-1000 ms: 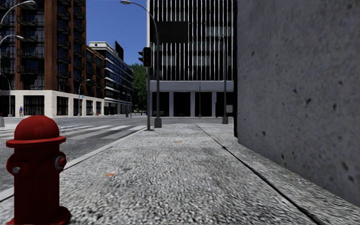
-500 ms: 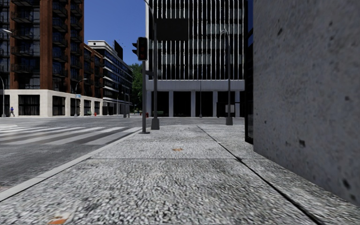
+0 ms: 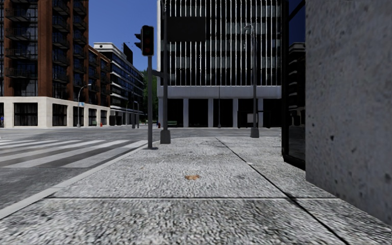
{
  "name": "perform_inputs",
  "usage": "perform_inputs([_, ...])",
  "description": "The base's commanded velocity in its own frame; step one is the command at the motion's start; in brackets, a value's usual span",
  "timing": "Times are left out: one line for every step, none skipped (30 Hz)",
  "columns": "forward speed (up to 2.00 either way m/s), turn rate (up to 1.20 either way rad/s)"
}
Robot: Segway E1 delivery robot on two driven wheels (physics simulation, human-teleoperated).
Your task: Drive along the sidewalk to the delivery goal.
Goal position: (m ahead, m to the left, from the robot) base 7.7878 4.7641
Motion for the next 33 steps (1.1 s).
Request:
perform_inputs([2.0, 0.0])
perform_inputs([2.0, 0.0])
perform_inputs([2.0, 0.11])
perform_inputs([2.0, 0.17])
perform_inputs([2.0, 0.17])
perform_inputs([2.0, 0.26])
perform_inputs([2.0, 0.31])
perform_inputs([2.0, 0.33])
perform_inputs([2.0, 0.33])
perform_inputs([2.0, 0.34])
perform_inputs([2.0, 0.35])
perform_inputs([2.0, 0.35])
perform_inputs([2.0, 0.36])
perform_inputs([2.0, 0.37])
perform_inputs([2.0, 0.44])
perform_inputs([2.0, 0.47])
perform_inputs([2.0, 0.47])
perform_inputs([2.0, 0.48])
perform_inputs([2.0, 0.48])
perform_inputs([2.0, 0.48])
perform_inputs([2.0, 0.48])
perform_inputs([2.0, 0.48])
perform_inputs([2.0, 0.48])
perform_inputs([2.0, 0.48])
perform_inputs([2.0, 0.48])
perform_inputs([2.0, 0.49])
perform_inputs([2.0, 0.51])
perform_inputs([2.0, 0.51])
perform_inputs([2.0, 0.51])
perform_inputs([2.0, 0.51])
perform_inputs([2.0, 0.52])
perform_inputs([2.0, 0.52])
perform_inputs([2.0, 0.53])
